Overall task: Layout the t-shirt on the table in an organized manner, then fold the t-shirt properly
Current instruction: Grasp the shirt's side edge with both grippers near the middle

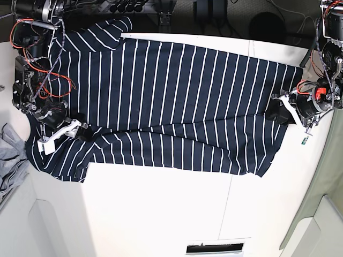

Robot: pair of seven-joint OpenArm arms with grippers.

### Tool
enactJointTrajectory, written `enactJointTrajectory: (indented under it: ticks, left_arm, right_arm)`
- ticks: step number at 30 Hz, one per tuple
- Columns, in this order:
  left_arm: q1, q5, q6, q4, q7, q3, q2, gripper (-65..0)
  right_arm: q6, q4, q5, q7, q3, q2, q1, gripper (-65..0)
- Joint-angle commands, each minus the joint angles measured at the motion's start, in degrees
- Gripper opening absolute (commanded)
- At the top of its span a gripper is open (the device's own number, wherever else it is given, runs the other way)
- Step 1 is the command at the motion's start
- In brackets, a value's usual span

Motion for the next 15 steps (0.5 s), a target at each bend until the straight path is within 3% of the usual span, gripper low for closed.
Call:
enactJointTrajectory:
  ticks: [1, 10, 15]
  left_arm:
    - [-1.5, -0.8, 0.1, 0.2, -1.5, -0.5, -0.8, -30.6]
    - [-12.8, 3.8, 2.4, -14.6, -2.9, -0.5, 3.4, -30.6]
    - [-14.2, 4.3, 2.2, -17.9, -1.7, -0.5, 3.4, -30.6]
  right_arm:
    - [0.3, 0.8, 0.9, 1.3, 0.1, 0.6, 1.2, -34.2]
    - [0.3, 0.8, -0.4, 1.2, 0.1, 0.6, 1.2, -34.2]
    - [0.3, 0.8, -0.4, 1.3, 0.1, 0.6, 1.2, -34.2]
